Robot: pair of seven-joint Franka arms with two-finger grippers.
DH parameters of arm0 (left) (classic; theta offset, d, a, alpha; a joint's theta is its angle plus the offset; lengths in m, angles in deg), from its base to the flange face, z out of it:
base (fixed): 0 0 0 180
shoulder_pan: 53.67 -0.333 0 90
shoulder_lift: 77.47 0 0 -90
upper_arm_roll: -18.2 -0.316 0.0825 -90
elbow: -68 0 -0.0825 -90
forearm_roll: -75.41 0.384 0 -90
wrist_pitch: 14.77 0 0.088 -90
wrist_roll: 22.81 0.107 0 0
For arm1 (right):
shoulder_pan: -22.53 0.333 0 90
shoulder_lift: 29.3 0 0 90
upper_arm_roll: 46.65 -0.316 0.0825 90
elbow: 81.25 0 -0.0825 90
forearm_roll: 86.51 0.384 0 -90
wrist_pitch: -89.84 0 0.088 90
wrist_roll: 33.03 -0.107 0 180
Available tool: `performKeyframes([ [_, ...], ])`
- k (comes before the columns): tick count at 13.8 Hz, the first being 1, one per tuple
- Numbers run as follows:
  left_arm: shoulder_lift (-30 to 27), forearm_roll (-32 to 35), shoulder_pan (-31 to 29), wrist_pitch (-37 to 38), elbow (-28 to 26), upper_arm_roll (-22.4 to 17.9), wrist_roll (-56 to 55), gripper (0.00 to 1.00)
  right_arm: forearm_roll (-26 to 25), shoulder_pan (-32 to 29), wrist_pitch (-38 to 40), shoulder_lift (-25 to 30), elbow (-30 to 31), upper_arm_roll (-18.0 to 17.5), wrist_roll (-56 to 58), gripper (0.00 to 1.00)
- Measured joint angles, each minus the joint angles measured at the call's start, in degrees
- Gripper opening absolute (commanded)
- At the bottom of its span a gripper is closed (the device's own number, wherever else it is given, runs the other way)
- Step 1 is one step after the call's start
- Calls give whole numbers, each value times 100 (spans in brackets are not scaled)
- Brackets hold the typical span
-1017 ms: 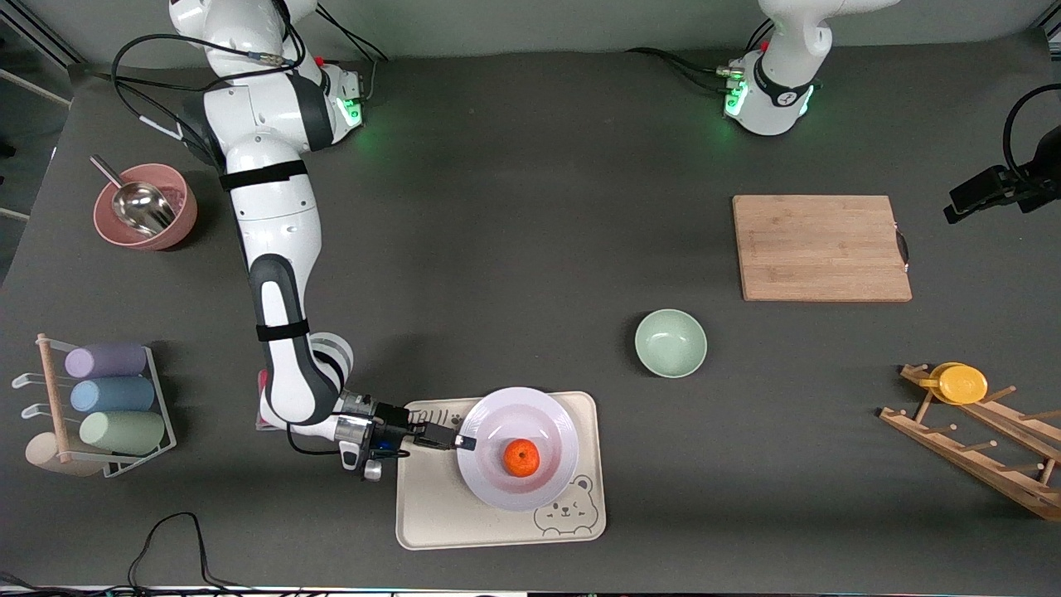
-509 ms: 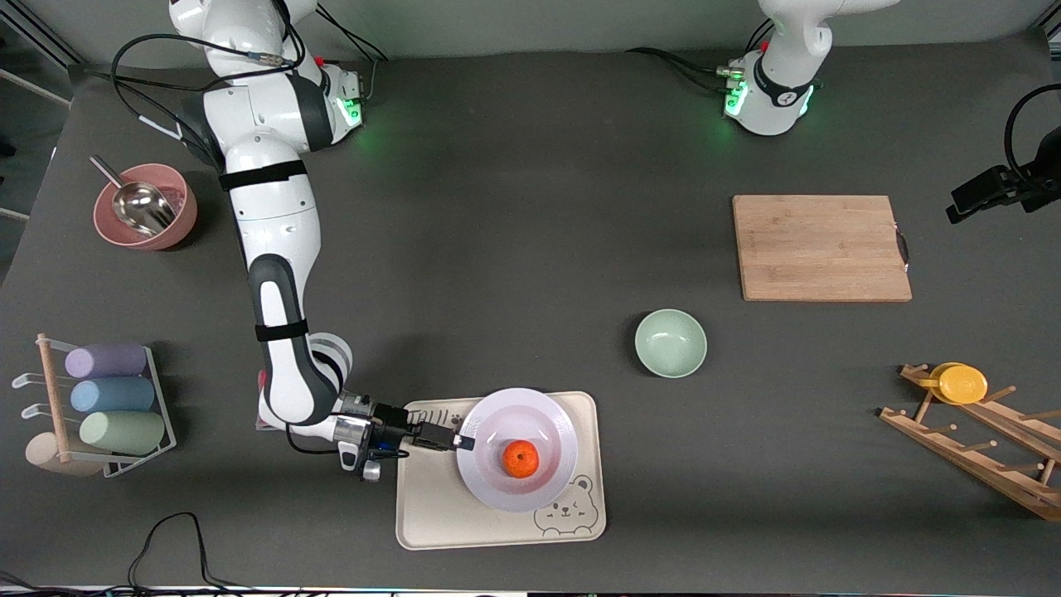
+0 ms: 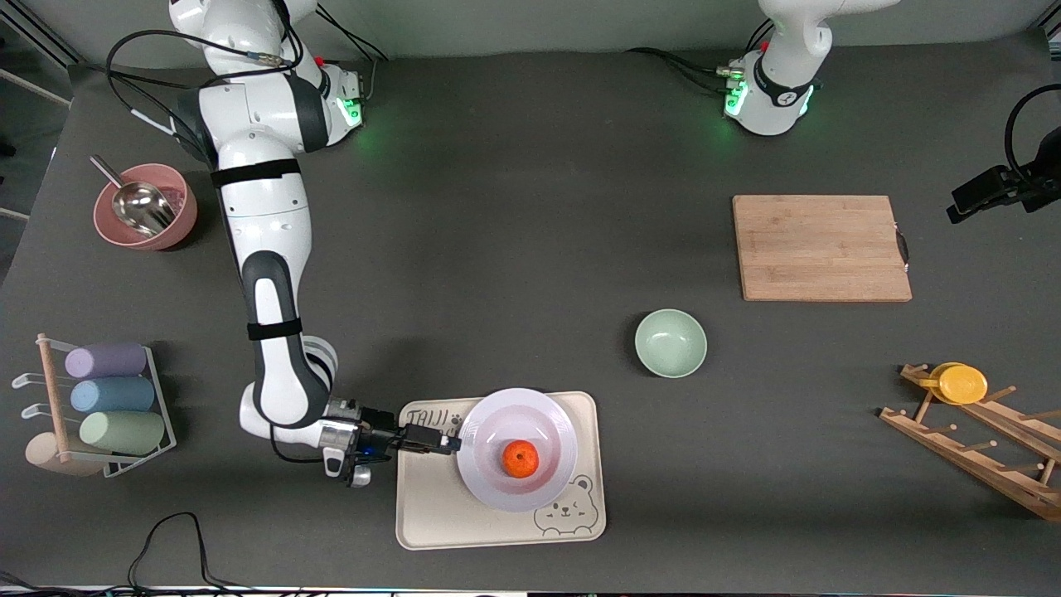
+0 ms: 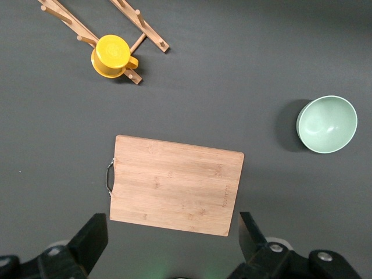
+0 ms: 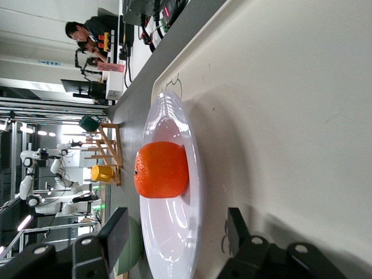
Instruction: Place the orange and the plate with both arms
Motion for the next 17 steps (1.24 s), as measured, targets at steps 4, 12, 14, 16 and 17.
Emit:
performKeyframes([
  [4, 0, 4, 0, 6, 0, 0, 2, 100, -1546, -407, 804, 511, -23, 106, -616, 100],
  [12, 0, 13, 0, 8, 3, -3, 2, 100, -5546, -1312, 2598, 2814, 665, 123, -1143, 100],
  [14, 0, 15, 0, 8, 3, -3, 2, 100, -6571, -1309, 2652, 3744, 1061, 71, -1536, 100],
  [16, 1, 17, 0, 8, 0, -3, 12, 100, -7508, -1447, 2769, 4556, 1441, -274, -1856, 100],
  [17, 1, 19, 0, 8, 0, -3, 26, 100, -7933, -1619, 2801, 4924, 1633, -587, -2017, 100],
])
